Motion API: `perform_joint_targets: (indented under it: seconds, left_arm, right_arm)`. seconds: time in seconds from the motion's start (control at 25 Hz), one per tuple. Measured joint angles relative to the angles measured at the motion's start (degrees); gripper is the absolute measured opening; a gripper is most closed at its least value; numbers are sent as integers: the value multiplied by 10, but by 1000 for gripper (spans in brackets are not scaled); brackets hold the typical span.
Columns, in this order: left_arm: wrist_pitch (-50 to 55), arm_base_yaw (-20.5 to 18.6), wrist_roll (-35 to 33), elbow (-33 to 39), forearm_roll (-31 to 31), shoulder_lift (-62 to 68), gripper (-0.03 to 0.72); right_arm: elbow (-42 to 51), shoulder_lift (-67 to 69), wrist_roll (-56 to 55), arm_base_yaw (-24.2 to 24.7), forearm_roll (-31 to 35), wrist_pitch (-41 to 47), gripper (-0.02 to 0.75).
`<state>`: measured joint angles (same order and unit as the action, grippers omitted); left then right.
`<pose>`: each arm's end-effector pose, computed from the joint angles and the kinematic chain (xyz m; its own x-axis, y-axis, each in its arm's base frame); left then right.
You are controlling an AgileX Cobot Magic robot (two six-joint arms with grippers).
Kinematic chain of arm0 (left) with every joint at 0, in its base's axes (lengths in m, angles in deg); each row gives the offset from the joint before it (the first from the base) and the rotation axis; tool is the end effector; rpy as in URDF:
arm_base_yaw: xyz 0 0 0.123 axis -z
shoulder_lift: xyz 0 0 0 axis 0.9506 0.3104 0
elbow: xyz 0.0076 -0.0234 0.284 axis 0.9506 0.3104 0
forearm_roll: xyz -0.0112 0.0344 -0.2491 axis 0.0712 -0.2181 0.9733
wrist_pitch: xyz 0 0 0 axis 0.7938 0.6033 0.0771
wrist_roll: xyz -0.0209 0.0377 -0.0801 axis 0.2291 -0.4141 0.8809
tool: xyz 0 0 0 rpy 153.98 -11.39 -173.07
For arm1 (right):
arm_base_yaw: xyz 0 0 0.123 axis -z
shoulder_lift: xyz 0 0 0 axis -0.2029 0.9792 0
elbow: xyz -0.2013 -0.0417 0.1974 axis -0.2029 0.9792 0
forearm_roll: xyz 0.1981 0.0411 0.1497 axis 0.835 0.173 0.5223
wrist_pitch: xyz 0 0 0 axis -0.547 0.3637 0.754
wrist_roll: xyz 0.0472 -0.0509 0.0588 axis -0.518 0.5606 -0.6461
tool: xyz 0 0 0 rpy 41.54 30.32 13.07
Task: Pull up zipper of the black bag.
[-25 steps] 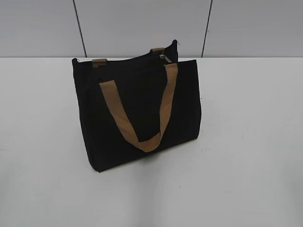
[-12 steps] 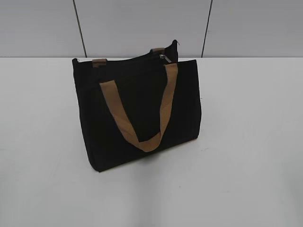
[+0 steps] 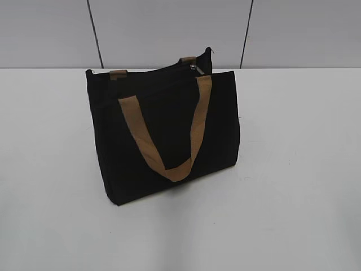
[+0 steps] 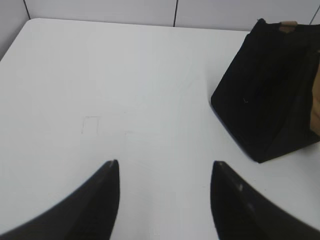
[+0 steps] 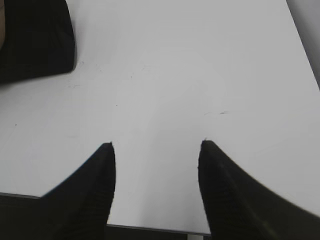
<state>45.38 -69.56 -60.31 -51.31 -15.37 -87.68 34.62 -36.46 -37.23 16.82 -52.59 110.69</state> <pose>-0.0100 -0.0055 0.2849 -0.4179 0.0567 -0.9067 0.1165 0.9932 0.0085 -0.0056 0.0141 0.2715 -0.4763 -0.1078 -0.8727 -0.1138 0.9917 -0.0604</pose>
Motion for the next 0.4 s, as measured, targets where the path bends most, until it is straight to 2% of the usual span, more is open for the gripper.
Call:
perform_joint_targets:
  seconds: [0.4]
  left_arm:
    - [0,0,0,0,0,0,429]
  right_arm:
    - [0,0,-1,-1,0,0,418]
